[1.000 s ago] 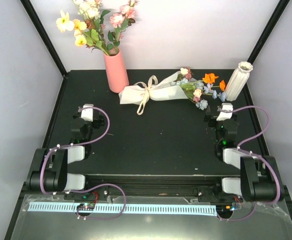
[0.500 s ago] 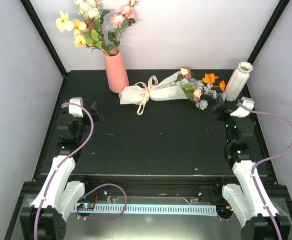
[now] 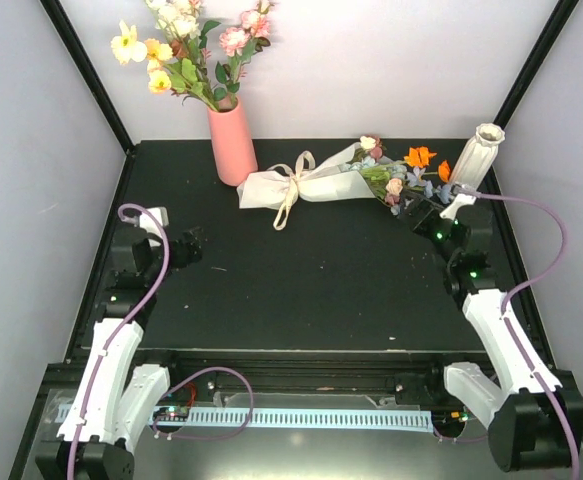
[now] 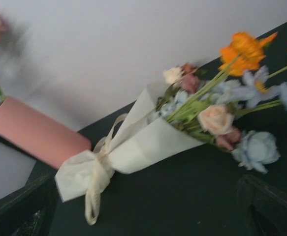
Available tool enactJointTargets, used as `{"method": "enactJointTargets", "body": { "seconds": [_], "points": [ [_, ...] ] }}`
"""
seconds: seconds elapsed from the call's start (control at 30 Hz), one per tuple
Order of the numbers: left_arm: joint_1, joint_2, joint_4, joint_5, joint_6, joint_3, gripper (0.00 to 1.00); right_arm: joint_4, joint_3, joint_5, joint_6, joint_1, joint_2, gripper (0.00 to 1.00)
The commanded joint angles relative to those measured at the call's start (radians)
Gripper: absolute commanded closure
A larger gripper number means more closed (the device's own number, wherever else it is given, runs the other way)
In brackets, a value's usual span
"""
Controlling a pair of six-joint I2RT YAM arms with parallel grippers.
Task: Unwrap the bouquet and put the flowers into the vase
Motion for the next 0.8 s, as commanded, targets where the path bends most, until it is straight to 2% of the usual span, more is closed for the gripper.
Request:
{"method": "enactJointTargets", "body": {
  "seconds": [0.0, 0.17, 0.3, 0.5, 0.77],
  "points": [
    [-0.003, 0.009, -0.091, 0.214, -0.024, 0.018, 0.01, -0.153, 0.096, 0.019, 0.006, 0.112, 0.033, 0.00],
    [-0.004, 0.044, -0.087, 0.284, 0.005, 0.009, 0.01, -0.243, 0.200, 0.190, 0.034, 0.279, 0.152, 0.00],
    [-0.016, 0.034, -0.160, 0.298, 0.034, 0.048, 0.01, -0.277, 0.298, 0.307, 0.177, 0.393, 0.293, 0.00],
    [-0.081, -0.025, -0.189, 0.227, 0.055, 0.023, 0.01, -0.258, 0.525, 0.303, 0.266, 0.485, 0.597, 0.00],
    [-0.099, -0.022, -0.177, 0.261, 0.063, 0.020, 0.01, -0.401, 0.999, 0.225, 0.207, 0.514, 1.084, 0.02]
  ]
}}
